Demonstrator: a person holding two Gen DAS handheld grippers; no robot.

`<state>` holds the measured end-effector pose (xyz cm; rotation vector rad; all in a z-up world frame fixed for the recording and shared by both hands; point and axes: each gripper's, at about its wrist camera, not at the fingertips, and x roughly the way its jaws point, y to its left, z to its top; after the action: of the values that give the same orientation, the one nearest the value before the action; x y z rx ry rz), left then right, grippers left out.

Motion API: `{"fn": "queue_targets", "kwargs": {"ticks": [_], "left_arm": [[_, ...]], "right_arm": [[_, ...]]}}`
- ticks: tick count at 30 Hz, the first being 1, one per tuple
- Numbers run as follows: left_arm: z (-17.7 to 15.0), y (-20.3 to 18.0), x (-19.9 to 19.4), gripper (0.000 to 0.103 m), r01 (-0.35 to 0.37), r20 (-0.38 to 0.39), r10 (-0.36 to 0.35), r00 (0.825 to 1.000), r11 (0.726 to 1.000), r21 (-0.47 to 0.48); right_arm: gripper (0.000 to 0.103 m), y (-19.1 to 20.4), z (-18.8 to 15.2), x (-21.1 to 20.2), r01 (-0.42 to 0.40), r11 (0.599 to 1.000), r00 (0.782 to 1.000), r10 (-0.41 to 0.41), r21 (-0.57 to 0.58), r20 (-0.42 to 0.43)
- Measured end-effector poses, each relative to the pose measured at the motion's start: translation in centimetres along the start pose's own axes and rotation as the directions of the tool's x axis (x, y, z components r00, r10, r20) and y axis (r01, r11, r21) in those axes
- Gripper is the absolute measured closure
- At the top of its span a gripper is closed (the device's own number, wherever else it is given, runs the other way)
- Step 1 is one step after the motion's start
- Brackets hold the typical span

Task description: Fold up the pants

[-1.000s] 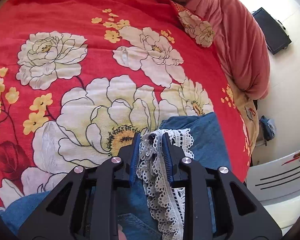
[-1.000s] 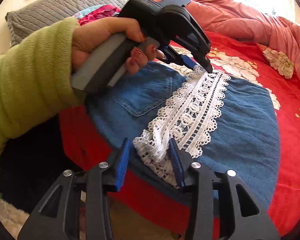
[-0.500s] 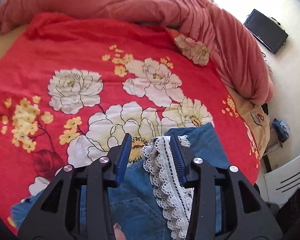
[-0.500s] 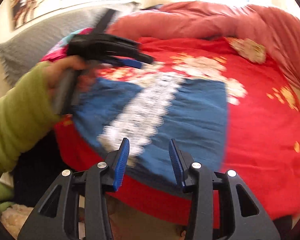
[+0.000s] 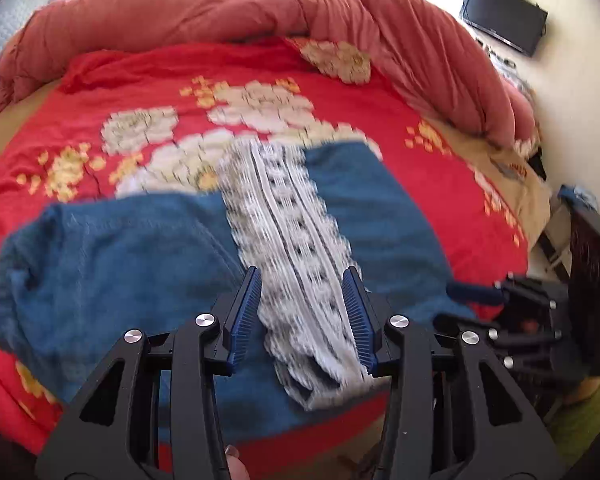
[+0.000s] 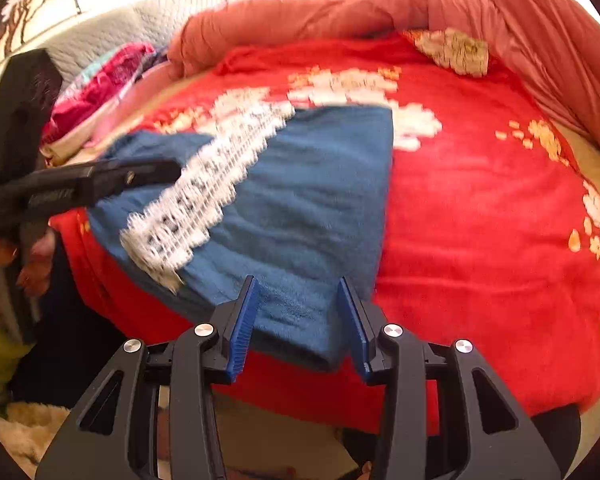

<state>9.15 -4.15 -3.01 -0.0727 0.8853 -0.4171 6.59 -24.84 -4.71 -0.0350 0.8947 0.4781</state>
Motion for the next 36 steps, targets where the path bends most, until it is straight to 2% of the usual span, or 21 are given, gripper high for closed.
{"fn": "queue_targets", "kwargs": {"ticks": [4,15,20,29,31,34,36], "left_arm": [[-2.0,-0.4,1.3,0.068,-0.063,-0.056,0.063,0.996,0.998,0.0],[-3.2,-0.3,0.9,0.068,-0.072,-0.042,0.07,0.997,0.997,-0.034],[-3.5,-0.2,0.3,0.067,-0.068,-0.033,0.066,0.997,0.996,-0.064],[-3.6,-0.4,-2.3,0.058,-0.067,0.016,0.069,0.997,0.993,-0.101],[-3.6,-0.6,-2.9,0.055,-0.073,0.035,0.077,0.996,0.993,-0.095],[-3.6,-0.6,-3.7,0.052,-0.083,0.053,0.088,0.995,0.992,-0.092],[-3.5,-0.4,-4.3,0.047,-0.088,0.067,0.095,0.993,0.991,-0.1]], "right_arm": [[0.063,-0.1,-0.3,0.1,-0.009,1.0,1.0,0.008,-0.001,-0.005],[0.059,-0.4,-0.4,0.3,-0.016,1.0,1.0,0.016,0.006,-0.012],[0.051,-0.4,-0.4,-0.2,-0.014,1.0,1.0,0.014,0.017,0.002],[0.028,-0.6,0.3,-3.7,0.04,0.997,0.991,-0.048,0.067,0.123],[0.023,-0.5,0.4,-3.9,0.047,0.996,0.99,-0.056,0.072,0.127],[0.021,-0.5,0.5,-4.2,0.044,0.995,0.989,-0.056,0.084,0.137],[0.018,-0.4,0.7,-4.4,0.048,0.995,0.987,-0.061,0.089,0.148]]}}
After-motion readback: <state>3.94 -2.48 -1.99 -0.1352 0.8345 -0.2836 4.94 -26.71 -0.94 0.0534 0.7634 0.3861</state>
